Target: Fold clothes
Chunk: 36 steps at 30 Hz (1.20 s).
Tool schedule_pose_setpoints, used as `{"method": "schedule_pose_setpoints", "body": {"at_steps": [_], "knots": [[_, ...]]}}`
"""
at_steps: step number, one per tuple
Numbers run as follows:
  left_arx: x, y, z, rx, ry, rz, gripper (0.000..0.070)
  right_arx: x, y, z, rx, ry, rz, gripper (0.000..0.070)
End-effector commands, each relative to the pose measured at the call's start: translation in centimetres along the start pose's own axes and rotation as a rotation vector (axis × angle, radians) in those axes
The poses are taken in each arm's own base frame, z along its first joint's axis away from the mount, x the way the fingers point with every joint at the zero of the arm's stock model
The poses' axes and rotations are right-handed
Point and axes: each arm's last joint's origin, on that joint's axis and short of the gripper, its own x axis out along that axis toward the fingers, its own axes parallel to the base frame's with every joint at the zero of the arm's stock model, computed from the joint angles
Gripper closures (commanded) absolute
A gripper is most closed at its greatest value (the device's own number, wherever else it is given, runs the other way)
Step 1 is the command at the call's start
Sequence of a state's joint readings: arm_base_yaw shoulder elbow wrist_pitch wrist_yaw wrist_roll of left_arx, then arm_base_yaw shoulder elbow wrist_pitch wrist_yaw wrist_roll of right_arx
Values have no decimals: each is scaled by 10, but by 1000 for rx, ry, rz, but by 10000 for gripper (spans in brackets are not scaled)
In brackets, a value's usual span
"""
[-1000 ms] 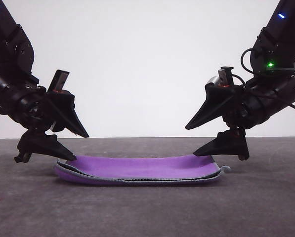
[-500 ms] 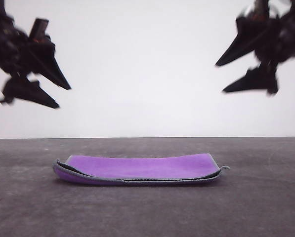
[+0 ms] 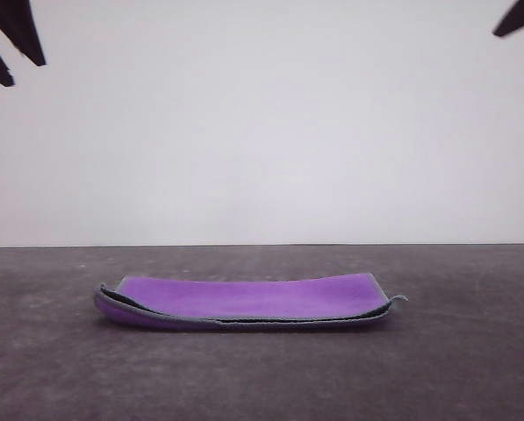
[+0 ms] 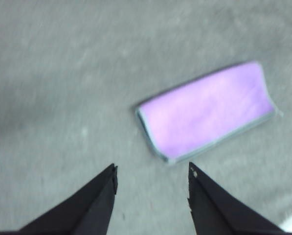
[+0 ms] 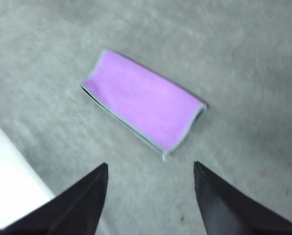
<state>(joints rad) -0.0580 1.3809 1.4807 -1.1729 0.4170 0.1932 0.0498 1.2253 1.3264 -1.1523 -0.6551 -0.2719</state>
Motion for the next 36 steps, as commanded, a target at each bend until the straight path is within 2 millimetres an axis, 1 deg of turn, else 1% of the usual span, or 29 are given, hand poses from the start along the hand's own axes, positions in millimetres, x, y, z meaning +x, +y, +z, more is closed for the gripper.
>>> {"method": "schedule_pose_setpoints", "body": {"at_steps": [1, 6, 10, 13, 17, 20, 23, 29, 30, 32, 33, 35, 36], "knots": [[-3, 0, 2, -2, -4, 6, 417, 18, -13, -6, 78, 46, 3, 347], [-4, -1, 1, -3, -2, 7, 417, 72, -46, -38, 241, 26, 6, 347], [-4, -1, 2, -2, -6, 7, 417, 110, -70, -60, 364, 33, 7, 347], [-4, -1, 2, -2, -6, 7, 417, 134, -83, -68, 418, 73, 38, 347], [-4, -1, 2, -2, -6, 7, 417, 168, -95, -71, 458, 112, 142, 347], [-4, -1, 2, -2, -6, 7, 417, 190, -99, -71, 482, 115, 225, 347], [-4, -1, 2, -2, -6, 7, 417, 206, -98, -70, 490, 119, 248, 347], [-4, -1, 2, -2, -6, 7, 417, 223, -86, -61, 473, 85, 283, 350], [-4, -1, 2, -2, -6, 7, 417, 224, -83, -59, 472, 79, 288, 362], [-4, -1, 1, -2, -5, 7, 417, 227, -79, -57, 467, 70, 299, 419], [-4, -1, 1, -3, -5, 7, 417, 228, -78, -56, 465, 67, 298, 484], [-4, -1, 1, -2, -5, 7, 417, 229, -76, -55, 462, 64, 291, 654], [-4, -1, 1, -3, -5, 7, 417, 229, -76, -55, 461, 64, 292, 689]]}}
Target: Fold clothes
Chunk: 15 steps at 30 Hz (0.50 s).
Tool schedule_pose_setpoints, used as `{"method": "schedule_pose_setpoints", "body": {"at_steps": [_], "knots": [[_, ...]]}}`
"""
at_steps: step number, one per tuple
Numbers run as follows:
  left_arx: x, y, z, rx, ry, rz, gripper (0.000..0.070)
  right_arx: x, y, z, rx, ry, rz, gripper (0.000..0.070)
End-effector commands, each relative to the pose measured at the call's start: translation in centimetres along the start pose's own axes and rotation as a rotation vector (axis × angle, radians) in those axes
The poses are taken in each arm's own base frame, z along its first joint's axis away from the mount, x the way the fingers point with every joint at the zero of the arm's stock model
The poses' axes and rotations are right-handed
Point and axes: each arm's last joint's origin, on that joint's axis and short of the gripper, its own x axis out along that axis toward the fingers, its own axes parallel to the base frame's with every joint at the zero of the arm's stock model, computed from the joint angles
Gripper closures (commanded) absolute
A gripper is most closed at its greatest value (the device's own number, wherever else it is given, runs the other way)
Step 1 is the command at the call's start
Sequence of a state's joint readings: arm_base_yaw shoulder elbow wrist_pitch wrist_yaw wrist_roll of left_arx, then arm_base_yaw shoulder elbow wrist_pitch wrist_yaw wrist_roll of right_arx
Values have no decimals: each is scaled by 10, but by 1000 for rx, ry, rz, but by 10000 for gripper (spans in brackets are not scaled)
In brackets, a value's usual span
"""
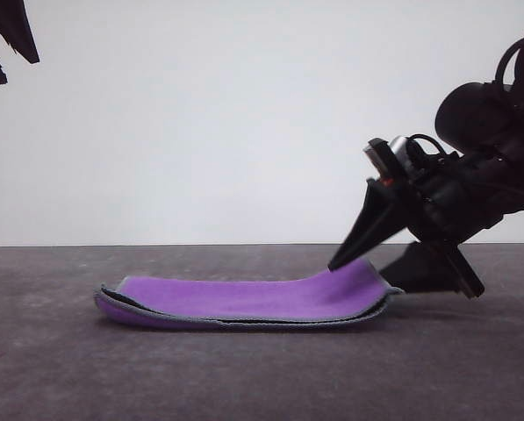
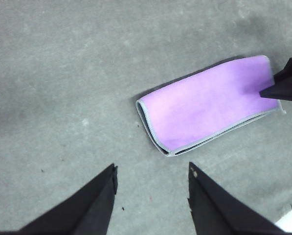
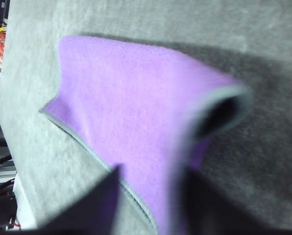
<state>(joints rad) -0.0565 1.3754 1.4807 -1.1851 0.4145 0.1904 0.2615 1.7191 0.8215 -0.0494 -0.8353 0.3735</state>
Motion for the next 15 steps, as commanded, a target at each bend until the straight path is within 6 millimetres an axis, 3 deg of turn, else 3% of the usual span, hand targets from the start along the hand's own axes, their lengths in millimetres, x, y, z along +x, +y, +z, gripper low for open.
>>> {"method": "schedule_pose_setpoints", "body": {"at_steps": [1, 6, 15], "knots": [[-2, 0, 3, 4, -11, 5, 417, 3, -2, 2, 21, 1, 0, 700], [-2, 0, 3, 4, -12, 5, 417, 5, 2, 4, 9, -2, 46, 700], [-2, 0, 3, -14, -12, 5, 417, 29, 36, 9, -57, -39, 176, 700]]}}
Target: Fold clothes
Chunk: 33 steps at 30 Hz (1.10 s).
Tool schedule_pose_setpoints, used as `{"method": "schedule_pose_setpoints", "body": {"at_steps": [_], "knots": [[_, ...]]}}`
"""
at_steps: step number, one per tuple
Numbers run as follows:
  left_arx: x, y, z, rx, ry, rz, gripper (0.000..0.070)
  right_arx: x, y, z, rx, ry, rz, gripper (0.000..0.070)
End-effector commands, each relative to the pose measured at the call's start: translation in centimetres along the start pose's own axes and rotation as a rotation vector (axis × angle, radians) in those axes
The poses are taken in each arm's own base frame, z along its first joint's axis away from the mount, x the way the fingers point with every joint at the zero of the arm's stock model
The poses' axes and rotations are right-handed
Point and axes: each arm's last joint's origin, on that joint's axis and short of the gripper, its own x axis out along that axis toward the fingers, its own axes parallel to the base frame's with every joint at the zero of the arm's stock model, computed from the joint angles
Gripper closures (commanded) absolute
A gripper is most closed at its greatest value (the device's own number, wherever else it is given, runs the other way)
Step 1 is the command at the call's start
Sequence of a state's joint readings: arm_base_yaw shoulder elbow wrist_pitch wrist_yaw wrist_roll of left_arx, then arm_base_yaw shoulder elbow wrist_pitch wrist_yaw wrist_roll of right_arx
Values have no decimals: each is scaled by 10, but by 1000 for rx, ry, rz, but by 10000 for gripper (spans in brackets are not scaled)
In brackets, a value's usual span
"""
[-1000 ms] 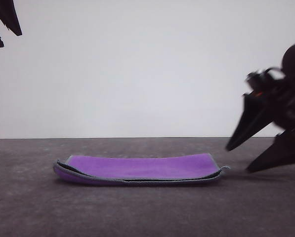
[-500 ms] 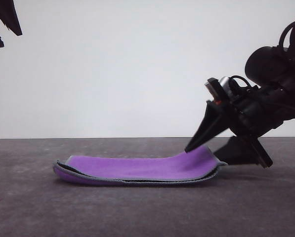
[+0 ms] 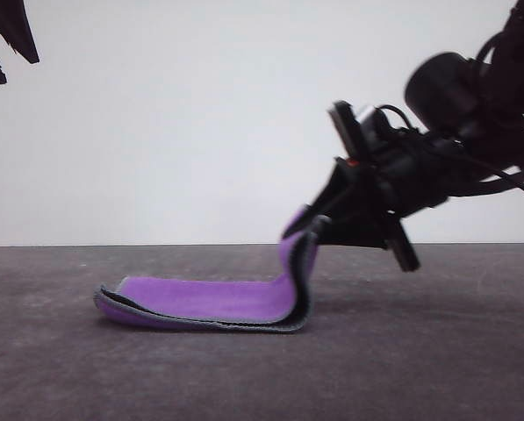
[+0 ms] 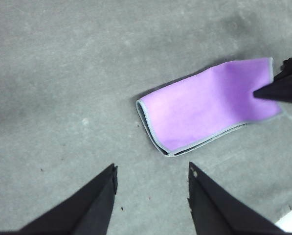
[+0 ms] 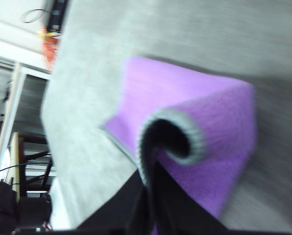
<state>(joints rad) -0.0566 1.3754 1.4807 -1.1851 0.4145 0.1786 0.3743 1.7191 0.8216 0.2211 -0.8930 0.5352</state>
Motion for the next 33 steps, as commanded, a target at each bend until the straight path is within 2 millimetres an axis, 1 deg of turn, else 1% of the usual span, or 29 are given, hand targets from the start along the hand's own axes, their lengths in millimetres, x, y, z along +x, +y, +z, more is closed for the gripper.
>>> {"method": "schedule_pose_setpoints", "body": {"at_steps": [1, 8, 15, 23, 26, 30, 32, 33], "knots": [[-2, 0, 3, -2, -13, 5, 417, 9, 3, 2, 35, -3, 8, 700], [-2, 0, 3, -2, -12, 5, 417, 33, 29, 10, -10, 21, 50, 700], [-2, 0, 3, -2, -12, 4, 417, 66, 45, 18, -39, 58, 79, 700], [-2, 0, 3, -2, -11, 4, 417, 99, 51, 24, -52, 98, 101, 700], [-2, 0, 3, -2, -12, 4, 417, 105, 51, 25, -53, 95, 94, 700], [-2, 0, 3, -2, -12, 4, 417, 106, 52, 25, -56, 95, 93, 698], [-2, 0, 3, -2, -12, 5, 417, 106, 52, 25, -60, 95, 95, 662], [-2, 0, 3, -2, -13, 5, 417, 106, 52, 25, -60, 97, 97, 601]]}}
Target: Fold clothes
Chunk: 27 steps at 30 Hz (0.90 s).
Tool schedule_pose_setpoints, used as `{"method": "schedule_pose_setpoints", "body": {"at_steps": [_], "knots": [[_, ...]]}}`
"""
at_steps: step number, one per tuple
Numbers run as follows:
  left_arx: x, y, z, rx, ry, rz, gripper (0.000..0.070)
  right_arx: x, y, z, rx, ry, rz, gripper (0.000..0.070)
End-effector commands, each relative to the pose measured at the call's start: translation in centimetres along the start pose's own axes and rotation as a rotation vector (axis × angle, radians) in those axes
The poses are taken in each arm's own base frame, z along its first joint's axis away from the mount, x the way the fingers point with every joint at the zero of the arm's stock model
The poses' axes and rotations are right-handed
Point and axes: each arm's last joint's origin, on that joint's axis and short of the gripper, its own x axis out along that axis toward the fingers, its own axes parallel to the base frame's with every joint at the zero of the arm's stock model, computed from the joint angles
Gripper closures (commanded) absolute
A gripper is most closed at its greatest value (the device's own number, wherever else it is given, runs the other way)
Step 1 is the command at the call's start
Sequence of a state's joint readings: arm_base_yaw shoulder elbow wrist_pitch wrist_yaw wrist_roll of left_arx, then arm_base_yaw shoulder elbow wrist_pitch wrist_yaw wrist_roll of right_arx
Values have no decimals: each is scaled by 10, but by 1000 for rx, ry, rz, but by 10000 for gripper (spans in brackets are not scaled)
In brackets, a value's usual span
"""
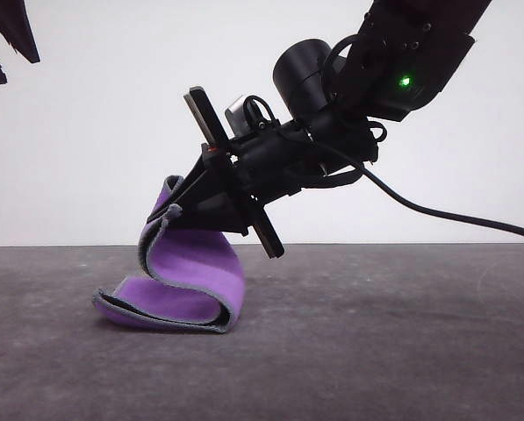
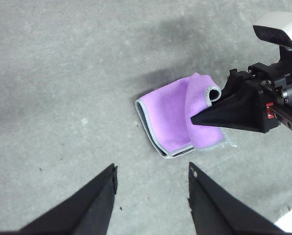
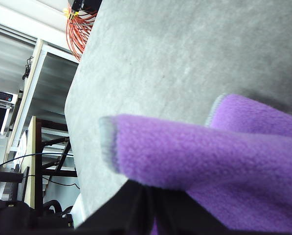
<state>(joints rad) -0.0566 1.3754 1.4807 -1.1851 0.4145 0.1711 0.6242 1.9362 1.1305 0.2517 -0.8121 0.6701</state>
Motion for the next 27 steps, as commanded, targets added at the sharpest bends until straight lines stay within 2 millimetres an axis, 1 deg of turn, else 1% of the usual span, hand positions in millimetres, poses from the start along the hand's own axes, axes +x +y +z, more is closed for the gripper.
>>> {"method": "schedule_pose_setpoints", "body": {"at_steps": [1, 2, 3, 4, 5, 14, 17, 20, 22, 25, 27], "knots": [[-2, 0, 3, 6, -13, 5, 417, 6, 1, 2, -8, 7, 15, 517], [-2, 0, 3, 6, -12, 4, 417, 6, 1, 2, -8, 13, 23, 415], [-2, 0, 3, 6, -13, 5, 417, 6, 1, 2, -8, 19, 30, 349], [-2, 0, 3, 6, -13, 5, 417, 6, 2, 1, -8, 23, 34, 311], [-2, 0, 3, 6, -13, 5, 417, 7, 2, 1, -7, 27, 36, 298], [-2, 0, 3, 6, -13, 5, 417, 7, 3, 0, -51, 34, 47, 298], [-2, 0, 3, 6, -13, 5, 417, -2, 4, 5, -72, 37, 77, 298], [-2, 0, 3, 5, -13, 5, 417, -19, 8, 11, -110, 18, 56, 299], [-2, 0, 3, 6, -13, 5, 417, -33, 11, 14, -139, -1, 7, 300], [-2, 1, 4, 8, -20, 8, 417, -62, 17, 18, -197, -36, -122, 300], [-3, 3, 4, 4, -30, 14, 417, -86, 24, 18, -242, -52, -240, 300]]}}
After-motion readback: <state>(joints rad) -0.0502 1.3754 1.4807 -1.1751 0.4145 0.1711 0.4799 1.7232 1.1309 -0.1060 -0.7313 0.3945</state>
